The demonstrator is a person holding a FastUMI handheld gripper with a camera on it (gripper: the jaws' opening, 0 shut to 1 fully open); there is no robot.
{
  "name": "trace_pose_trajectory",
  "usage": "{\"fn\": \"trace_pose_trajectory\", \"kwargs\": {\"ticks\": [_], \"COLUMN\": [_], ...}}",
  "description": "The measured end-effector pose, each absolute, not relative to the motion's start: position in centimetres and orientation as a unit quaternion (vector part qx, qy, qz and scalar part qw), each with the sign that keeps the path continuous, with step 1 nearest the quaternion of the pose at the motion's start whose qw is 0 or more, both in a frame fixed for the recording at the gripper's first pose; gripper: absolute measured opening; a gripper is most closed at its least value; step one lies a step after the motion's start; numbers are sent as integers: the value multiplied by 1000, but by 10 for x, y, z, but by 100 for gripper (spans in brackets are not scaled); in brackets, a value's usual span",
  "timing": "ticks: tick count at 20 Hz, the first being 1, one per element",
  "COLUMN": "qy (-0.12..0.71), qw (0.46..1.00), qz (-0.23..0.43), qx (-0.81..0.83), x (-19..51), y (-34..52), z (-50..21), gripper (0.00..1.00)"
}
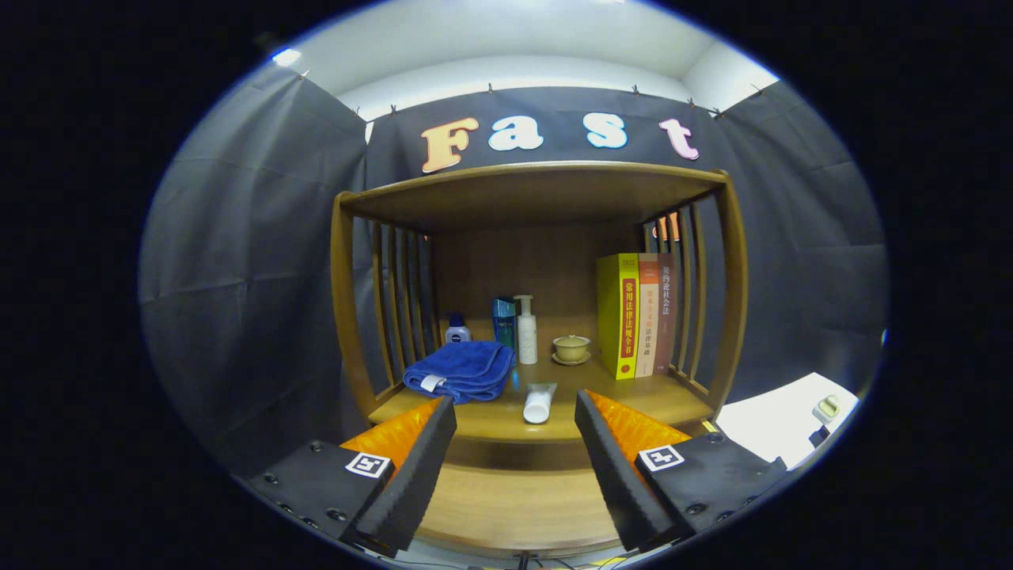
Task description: Pull open the drawer, take out the items inside it, and place them on the countertop above the cabinet.
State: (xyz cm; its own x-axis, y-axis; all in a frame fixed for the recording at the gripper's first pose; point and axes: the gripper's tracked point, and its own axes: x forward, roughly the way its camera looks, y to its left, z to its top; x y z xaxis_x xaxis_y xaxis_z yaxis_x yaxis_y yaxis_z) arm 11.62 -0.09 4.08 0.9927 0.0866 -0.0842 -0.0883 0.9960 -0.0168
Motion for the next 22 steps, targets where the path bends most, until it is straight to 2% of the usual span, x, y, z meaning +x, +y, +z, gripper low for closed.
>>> {"fn": "trace_pose_trajectory", "kwargs": {"ticks": [6, 11, 22], "qy": [20, 12, 13], "qw": [999, 1000, 1000], "qz": [25, 3, 7], "qx": [13, 0, -15], "x": [54, 34, 13], "y": [-7, -20, -14], "z": [-27, -66, -132], "gripper": [98, 98, 99]}}
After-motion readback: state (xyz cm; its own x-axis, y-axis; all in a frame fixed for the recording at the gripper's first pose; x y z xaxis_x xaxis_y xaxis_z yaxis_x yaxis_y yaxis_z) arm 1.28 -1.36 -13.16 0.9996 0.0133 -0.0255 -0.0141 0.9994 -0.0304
